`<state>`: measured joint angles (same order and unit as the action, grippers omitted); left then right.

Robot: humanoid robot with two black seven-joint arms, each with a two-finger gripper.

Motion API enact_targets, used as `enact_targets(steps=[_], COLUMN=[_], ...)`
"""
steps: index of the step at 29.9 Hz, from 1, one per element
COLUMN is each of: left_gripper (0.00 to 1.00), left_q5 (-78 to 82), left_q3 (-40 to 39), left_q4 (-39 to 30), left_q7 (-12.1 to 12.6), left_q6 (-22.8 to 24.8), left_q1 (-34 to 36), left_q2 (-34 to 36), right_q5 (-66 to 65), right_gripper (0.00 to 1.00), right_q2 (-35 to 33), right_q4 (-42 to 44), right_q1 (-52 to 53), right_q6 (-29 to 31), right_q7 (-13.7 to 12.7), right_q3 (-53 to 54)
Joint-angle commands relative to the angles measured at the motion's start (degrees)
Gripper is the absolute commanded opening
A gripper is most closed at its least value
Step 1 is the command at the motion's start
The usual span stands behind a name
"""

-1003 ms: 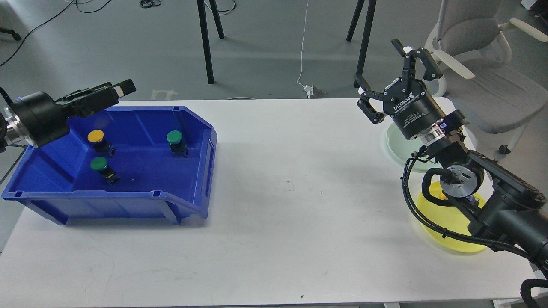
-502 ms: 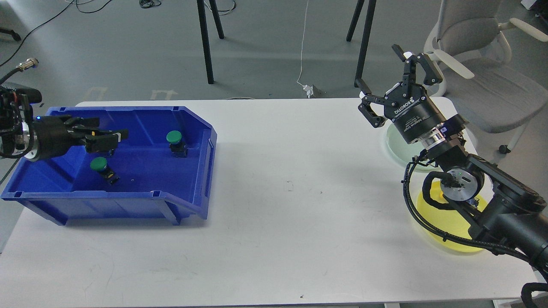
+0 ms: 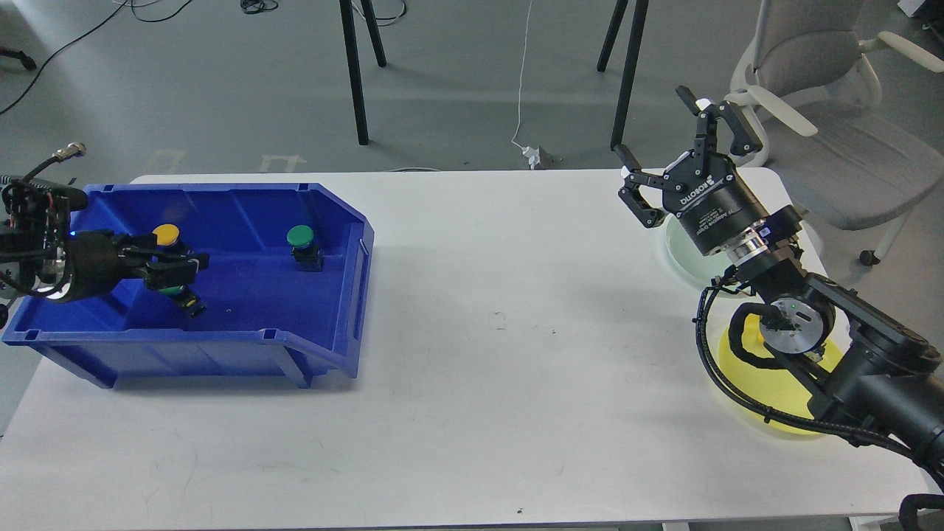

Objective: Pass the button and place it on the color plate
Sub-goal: 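Reach into the blue bin and grasp a green button with the left gripper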

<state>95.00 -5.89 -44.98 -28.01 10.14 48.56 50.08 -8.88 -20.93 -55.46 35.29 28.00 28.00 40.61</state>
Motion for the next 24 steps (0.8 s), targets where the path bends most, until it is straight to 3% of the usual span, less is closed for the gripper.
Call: enact_targets(steps=[1,24], left_gripper=[0.97,0.96], left_q5=[0.10,0.98], left_q3=[0.00,0.09], left_q4=[0.33,5.43], left_q7=[0.01,0.01], left_q6=[0.05,0.32], left_q1=[-0.48,-0.83], left_q2=[-0.07,-3.85], right_q5=[0.00,0.00], right_gripper=[0.97,0.97], right_q2=[0.01,-0.52], right_q4=[0.00,-0.09], right_q1=[-0.13,-0.66], right_q6=[0.00,0.00], right_q7=[0.00,0.00], right_q3=[0.00,0.00])
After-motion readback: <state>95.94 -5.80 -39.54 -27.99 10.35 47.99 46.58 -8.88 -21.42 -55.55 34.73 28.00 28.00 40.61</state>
